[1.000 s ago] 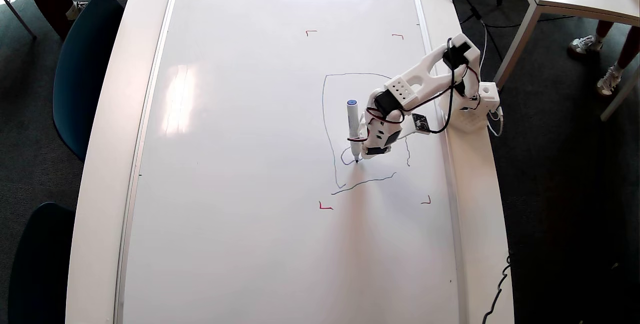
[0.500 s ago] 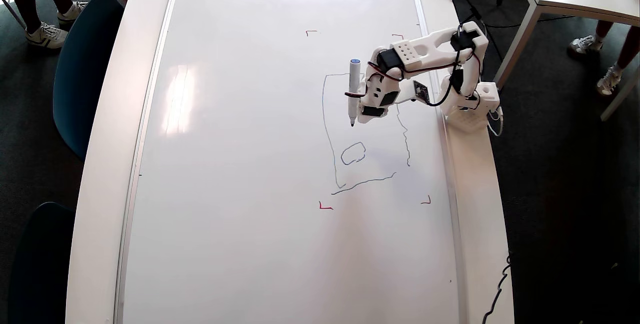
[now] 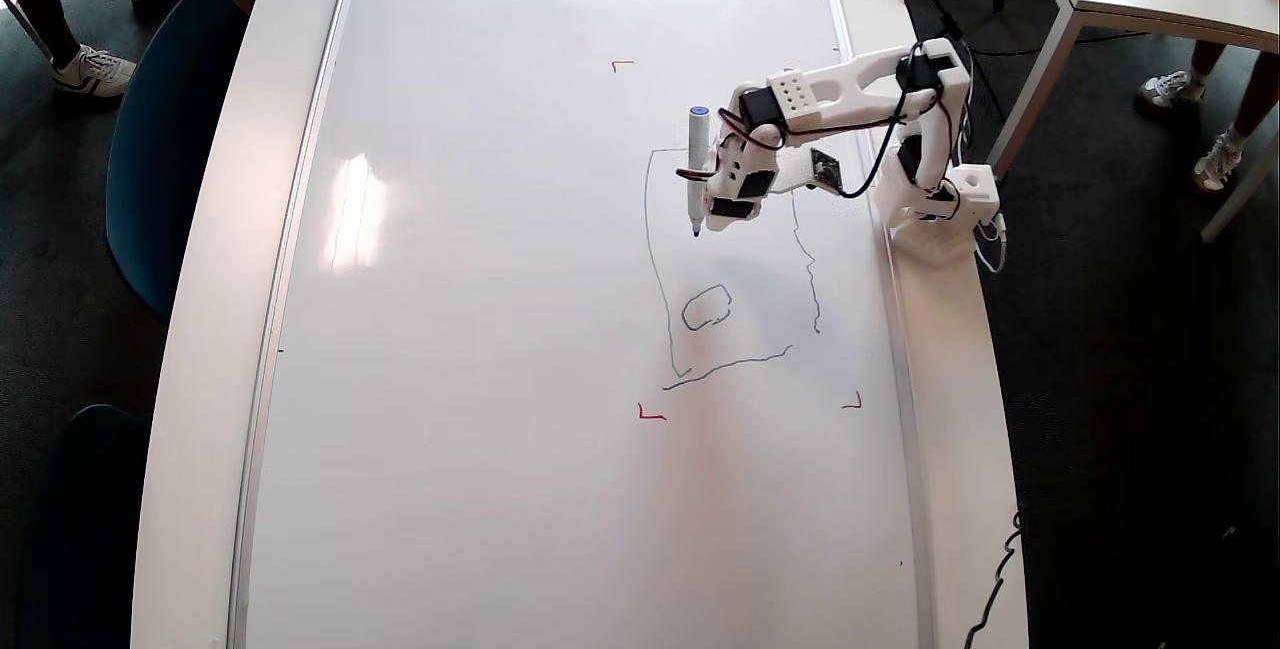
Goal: Draw on a whiteboard a robot head using a pen attached to the gripper
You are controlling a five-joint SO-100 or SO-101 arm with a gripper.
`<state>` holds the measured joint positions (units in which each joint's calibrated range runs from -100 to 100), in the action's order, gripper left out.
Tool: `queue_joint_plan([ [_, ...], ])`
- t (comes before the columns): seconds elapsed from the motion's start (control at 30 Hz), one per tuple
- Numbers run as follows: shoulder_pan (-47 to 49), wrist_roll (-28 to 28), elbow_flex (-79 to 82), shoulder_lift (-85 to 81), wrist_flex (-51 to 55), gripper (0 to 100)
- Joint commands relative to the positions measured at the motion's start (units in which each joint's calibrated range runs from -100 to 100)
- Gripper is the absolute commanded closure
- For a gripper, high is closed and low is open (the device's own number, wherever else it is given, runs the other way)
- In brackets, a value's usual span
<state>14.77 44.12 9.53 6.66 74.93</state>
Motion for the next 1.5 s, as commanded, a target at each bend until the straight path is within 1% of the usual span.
queue_joint_plan([
  [0.0,-0.17,0.34,-0.26,1.22,-0.29,99],
  [0.1,-0.17,0.34,-0.72,2.91,-0.38,99],
  [0.27,-0.24,0.12,-0.72,4.68,-3.86,99],
  [0.47,-0.24,0.18,-0.81,6.03,-3.94,99],
  [0.63,-0.83,0.02,-4.90,8.89,-3.94,99],
  [0.93,-4.00,0.44,-7.44,9.91,-3.94,99],
  [1.03,-5.48,2.25,-6.71,9.32,-3.68,99],
  [1.3,-8.72,4.01,-5.99,7.97,-2.90,99],
  [1.47,-9.02,5.39,1.46,3.25,-2.90,99],
])
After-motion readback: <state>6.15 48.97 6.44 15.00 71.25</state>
